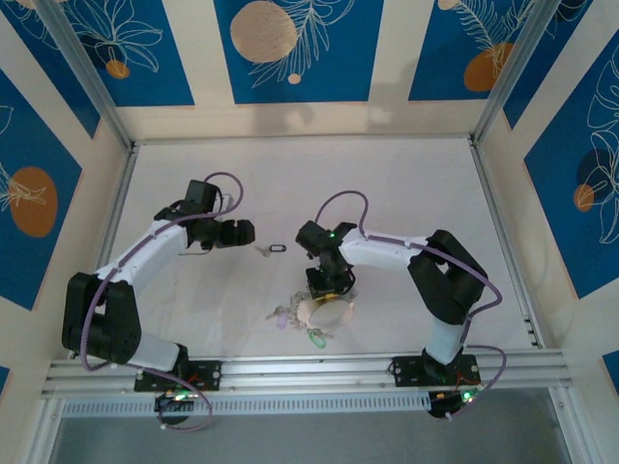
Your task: Put the keys on the keyring
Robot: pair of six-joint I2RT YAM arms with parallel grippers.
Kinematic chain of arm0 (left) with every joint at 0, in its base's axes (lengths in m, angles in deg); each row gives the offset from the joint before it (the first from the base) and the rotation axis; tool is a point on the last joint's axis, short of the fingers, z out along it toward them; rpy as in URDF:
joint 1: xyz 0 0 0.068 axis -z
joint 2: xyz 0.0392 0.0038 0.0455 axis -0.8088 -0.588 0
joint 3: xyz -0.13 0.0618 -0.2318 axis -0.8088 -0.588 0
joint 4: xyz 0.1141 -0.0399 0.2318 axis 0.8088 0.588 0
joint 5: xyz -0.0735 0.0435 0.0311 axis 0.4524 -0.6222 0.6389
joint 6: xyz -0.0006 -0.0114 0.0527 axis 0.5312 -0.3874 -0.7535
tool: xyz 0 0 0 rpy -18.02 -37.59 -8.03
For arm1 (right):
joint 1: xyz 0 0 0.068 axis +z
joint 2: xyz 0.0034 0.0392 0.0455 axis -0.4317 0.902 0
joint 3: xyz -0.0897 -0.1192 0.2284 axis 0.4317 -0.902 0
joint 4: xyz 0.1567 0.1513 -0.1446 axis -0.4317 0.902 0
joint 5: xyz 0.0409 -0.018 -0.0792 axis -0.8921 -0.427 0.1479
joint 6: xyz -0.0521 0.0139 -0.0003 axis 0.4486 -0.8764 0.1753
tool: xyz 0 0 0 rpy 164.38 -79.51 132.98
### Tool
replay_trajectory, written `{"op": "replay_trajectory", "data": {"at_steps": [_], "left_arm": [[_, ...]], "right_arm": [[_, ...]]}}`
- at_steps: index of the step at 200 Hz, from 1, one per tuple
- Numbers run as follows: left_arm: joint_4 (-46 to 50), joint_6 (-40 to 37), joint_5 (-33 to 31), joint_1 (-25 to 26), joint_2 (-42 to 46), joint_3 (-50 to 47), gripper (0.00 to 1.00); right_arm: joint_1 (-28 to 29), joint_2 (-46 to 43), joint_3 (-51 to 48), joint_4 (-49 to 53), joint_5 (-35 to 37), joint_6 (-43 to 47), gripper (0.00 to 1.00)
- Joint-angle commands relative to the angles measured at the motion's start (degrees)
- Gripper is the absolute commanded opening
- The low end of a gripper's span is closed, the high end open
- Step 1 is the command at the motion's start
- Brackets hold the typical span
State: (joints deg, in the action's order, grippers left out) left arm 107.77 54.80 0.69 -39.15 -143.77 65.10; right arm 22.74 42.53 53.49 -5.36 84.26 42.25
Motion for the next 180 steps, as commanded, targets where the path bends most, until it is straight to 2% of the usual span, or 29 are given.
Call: {"op": "replay_trajectory", "data": {"at_steps": [1,25,57,83,117,180], "left_arm": [[-0.9,-1.3,0.0,-0.3,0.2,0.8,0.83],[-1.2,-1.1,0.1,-0.3,0.0,0.8,0.83],[-1.4,-0.9,-0.2,-0.3,0.2,0.5,0.83],[-1.5,-0.9,-0.3,-0.2,0.3,0.5,0.83],[-1.6,-0.8,0.0,-0.3,0.3,0.3,0.83],[-1.5,-0.8,0.3,-0.3,0.4,0.4,0.83]], "right_arm": [[-0.7,-1.7,-3.7,-0.2,0.3,-2.4,0.28],[-2.6,-4.7,-7.2,-5.6,-7.9,-0.4,0.28],[-5.6,-9.9,-10.0,-10.4,-12.0,-0.6,0.33],[-5.9,-8.4,-8.8,-10.6,-11.6,-0.1,0.38],[-5.5,-6.2,-9.1,-10.1,-8.7,-0.7,0.4],[-2.2,-5.9,-9.8,-8.9,-10.1,-2.0,0.43]]}}
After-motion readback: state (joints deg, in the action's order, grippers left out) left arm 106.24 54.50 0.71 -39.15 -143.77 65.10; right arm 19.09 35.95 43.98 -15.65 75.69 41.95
